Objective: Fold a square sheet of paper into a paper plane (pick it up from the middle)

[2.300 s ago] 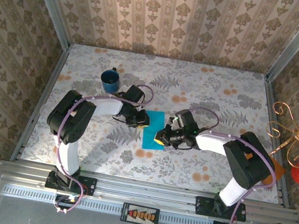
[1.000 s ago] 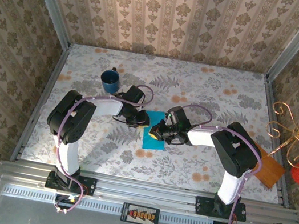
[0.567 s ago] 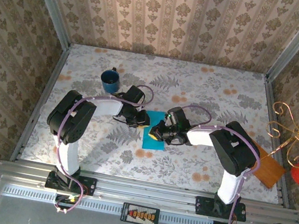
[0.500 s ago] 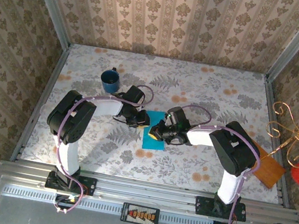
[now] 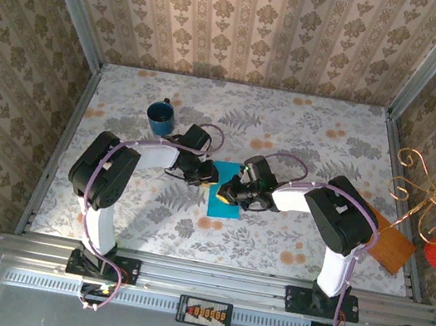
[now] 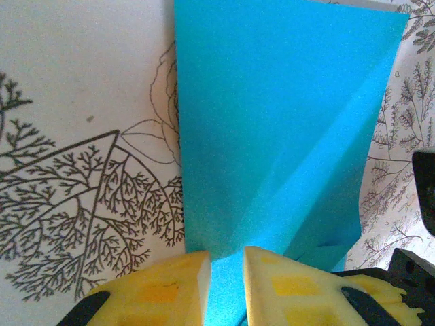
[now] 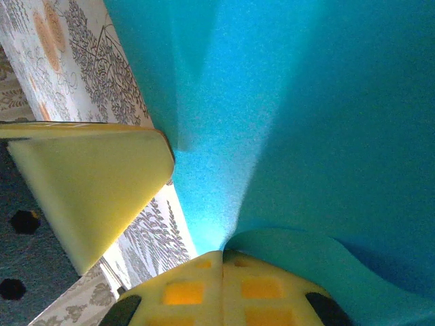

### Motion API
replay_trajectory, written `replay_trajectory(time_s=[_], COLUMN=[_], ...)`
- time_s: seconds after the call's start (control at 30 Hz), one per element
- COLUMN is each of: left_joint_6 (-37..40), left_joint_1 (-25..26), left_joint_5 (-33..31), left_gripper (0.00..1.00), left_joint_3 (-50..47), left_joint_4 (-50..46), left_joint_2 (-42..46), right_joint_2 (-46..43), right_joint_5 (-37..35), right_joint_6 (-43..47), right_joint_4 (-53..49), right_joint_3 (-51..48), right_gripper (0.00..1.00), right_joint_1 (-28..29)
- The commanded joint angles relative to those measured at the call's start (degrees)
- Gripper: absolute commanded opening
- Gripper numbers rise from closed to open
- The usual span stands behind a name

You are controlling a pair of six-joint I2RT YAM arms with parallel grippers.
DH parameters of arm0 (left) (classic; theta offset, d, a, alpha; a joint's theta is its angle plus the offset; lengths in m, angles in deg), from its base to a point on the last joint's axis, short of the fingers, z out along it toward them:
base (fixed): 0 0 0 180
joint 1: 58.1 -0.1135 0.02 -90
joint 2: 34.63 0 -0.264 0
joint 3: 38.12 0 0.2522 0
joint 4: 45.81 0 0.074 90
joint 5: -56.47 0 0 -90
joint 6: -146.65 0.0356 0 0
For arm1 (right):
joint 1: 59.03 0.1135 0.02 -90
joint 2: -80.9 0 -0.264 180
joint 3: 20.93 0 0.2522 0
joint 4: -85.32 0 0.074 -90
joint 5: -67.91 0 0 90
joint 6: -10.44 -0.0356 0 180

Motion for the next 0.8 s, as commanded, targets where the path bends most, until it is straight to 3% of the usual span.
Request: replay_trajectory(time_s=[0.0, 0.77], left_joint_6=[-1.05, -1.4], left_joint_1=[0.5, 0.5], left_joint_5=[-1.26, -1.44], left_gripper=[0.22, 0.22], left_joint_3=[-1.8, -2.09], left_joint_4=[-2.26, -2.17], left_joint_2=[-2.8, -2.55], right_joint_2=[1.66, 1.66], right_joint_5=[-0.49, -3.6], right_joint_6=[0.12, -0.72], right_joint_4=[0.43, -1.16], right_joint_3=[1.21, 0.53], right_gripper=[0.03, 0.03], right_joint_1=[0.31, 0.14])
